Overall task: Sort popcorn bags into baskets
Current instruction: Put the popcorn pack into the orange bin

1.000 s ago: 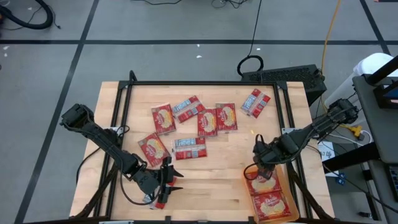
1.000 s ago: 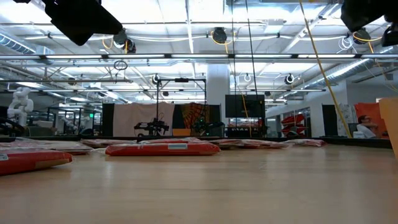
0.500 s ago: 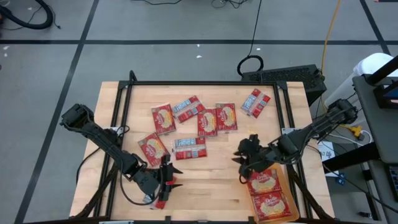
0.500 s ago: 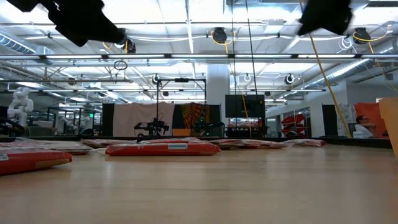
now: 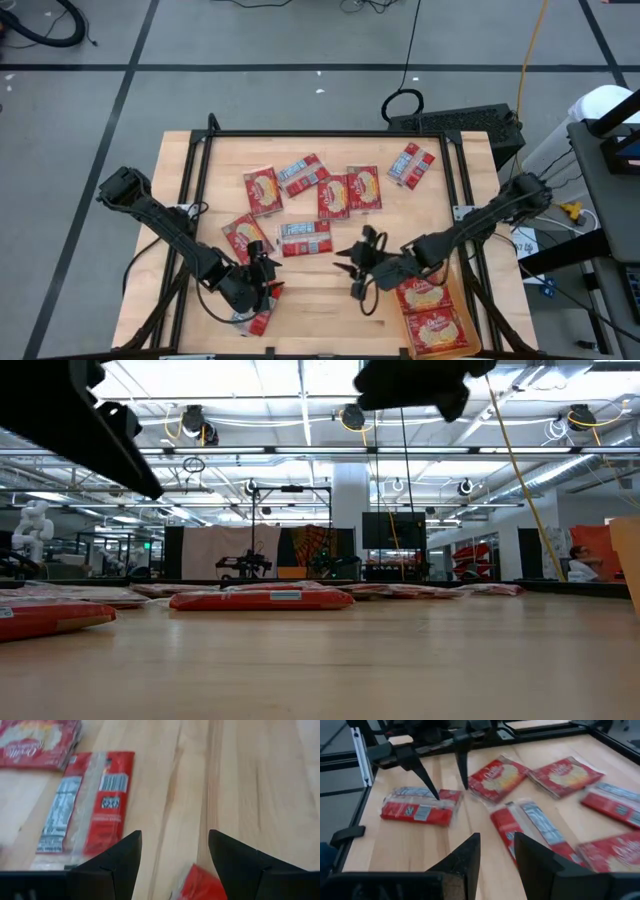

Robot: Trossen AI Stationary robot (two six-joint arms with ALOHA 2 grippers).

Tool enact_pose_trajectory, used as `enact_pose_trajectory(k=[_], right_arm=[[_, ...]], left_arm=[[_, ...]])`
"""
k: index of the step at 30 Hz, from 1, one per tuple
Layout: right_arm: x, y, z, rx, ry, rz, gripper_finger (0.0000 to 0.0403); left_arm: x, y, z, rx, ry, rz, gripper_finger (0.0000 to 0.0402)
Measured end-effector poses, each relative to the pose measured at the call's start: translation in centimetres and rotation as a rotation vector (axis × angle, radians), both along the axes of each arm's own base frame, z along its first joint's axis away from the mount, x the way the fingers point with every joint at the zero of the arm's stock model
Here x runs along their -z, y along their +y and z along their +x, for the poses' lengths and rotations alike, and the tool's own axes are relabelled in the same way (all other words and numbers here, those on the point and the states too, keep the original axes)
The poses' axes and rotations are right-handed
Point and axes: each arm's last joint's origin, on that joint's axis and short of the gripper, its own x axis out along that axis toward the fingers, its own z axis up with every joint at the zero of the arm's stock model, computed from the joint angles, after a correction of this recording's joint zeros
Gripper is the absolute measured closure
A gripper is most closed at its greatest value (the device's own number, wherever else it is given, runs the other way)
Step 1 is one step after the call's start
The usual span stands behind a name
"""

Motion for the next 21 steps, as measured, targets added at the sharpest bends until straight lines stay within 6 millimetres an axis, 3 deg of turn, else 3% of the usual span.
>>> enact_pose_trajectory(k=[6,13,21], right_arm=[[2.9,1.1,2.2,-0.028,-0.04,-0.022,0.0293],[4.9,1.9,3.4,-0.049,-0.071,0.016,0.0293],[6.0,2.1,3.9,-0.05,-0.074,0.009,0.0293]], left_arm=[[1.8,-1.0,-0.1,0.033,0.056,0.017,0.0167],[4.3,-2.0,-0.3,0.029,0.114,0.037,0.0167],[4.8,0.7,1.8,-0.065,0.103,0.151,0.0167]])
